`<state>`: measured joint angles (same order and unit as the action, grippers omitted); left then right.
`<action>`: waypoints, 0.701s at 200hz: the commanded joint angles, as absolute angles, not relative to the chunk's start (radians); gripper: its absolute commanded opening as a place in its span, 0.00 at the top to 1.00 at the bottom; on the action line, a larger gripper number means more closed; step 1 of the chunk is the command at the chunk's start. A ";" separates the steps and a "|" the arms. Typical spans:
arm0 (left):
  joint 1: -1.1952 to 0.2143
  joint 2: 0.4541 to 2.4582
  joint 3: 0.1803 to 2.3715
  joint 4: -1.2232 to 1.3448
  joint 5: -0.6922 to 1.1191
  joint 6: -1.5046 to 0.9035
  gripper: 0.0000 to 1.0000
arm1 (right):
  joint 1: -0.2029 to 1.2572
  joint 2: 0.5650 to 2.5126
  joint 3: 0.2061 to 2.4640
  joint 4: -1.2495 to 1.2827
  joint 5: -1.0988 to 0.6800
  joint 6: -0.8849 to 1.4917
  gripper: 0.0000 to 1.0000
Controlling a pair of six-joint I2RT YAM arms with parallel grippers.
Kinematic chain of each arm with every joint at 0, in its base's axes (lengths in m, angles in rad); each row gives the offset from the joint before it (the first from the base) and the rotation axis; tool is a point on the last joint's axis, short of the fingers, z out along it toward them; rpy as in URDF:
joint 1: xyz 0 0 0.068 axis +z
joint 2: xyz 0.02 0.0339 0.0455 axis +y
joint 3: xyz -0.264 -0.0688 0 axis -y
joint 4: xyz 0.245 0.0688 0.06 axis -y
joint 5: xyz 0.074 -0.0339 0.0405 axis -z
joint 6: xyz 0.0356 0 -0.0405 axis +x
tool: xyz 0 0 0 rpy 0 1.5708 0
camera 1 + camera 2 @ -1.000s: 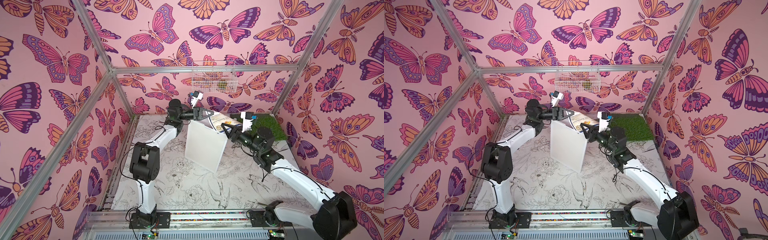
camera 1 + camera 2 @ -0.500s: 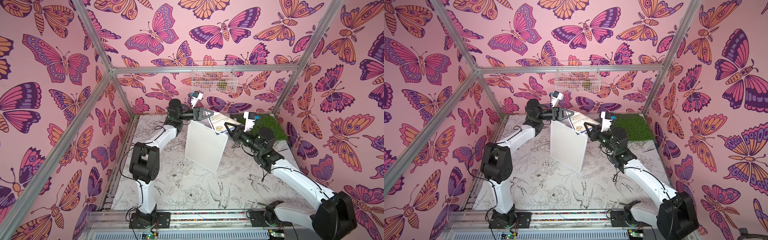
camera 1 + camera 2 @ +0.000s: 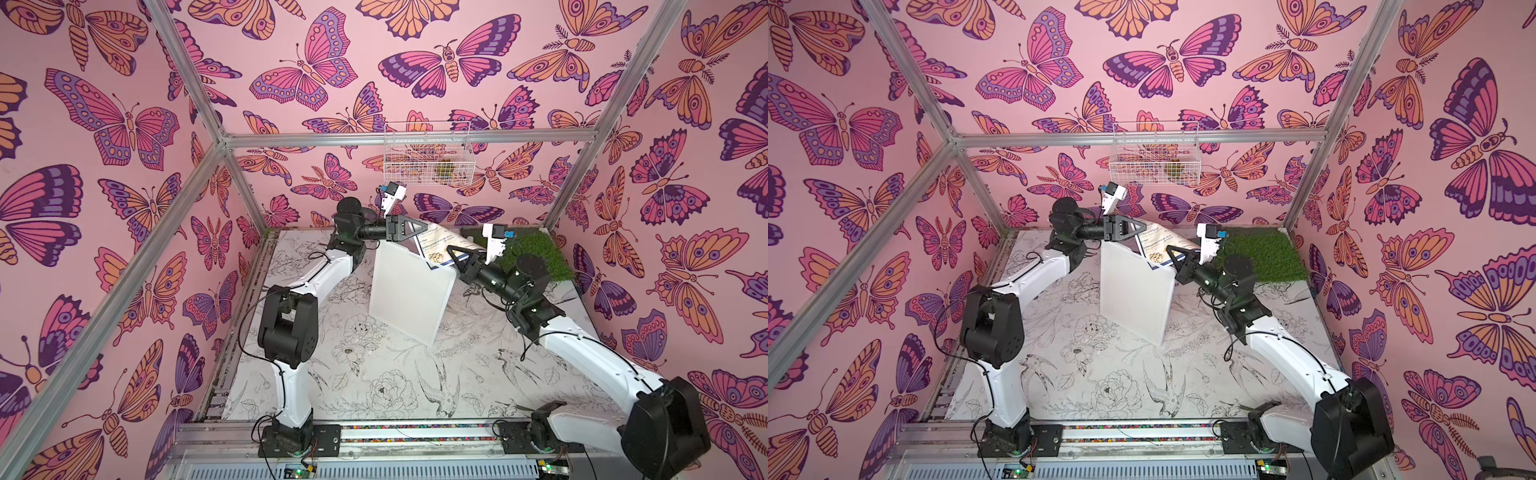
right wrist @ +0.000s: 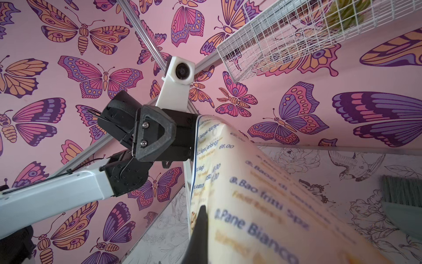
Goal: Insert the menus into the narrow rack
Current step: Insert the menu into the narrow rack.
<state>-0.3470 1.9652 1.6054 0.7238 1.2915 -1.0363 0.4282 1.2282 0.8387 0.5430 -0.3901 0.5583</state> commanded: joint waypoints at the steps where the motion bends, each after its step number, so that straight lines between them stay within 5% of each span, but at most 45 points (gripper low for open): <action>1: -0.338 1.929 1.609 0.741 1.306 -1.046 0.47 | 0.451 1.237 0.847 0.567 -0.422 0.497 1.00; 17: -0.334 1.932 1.609 0.764 1.308 -1.067 0.51 | 0.467 1.239 0.853 0.558 -0.411 0.475 1.00; 57: -0.329 1.950 1.618 0.829 1.313 -1.128 0.80 | 0.491 1.230 0.841 0.547 -0.382 0.437 0.99; 100: -0.328 1.974 1.630 0.906 1.326 -1.196 1.00 | 0.492 1.227 0.842 0.533 -0.355 0.435 0.96; 140: -0.330 1.983 1.638 0.932 1.360 -1.202 1.00 | 0.491 1.198 0.839 0.525 -0.292 0.474 0.57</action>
<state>-0.3309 1.9656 1.6154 0.8661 1.3083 -1.1919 0.4835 1.2285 0.8383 0.5457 -0.3351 0.4515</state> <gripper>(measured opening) 0.042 0.342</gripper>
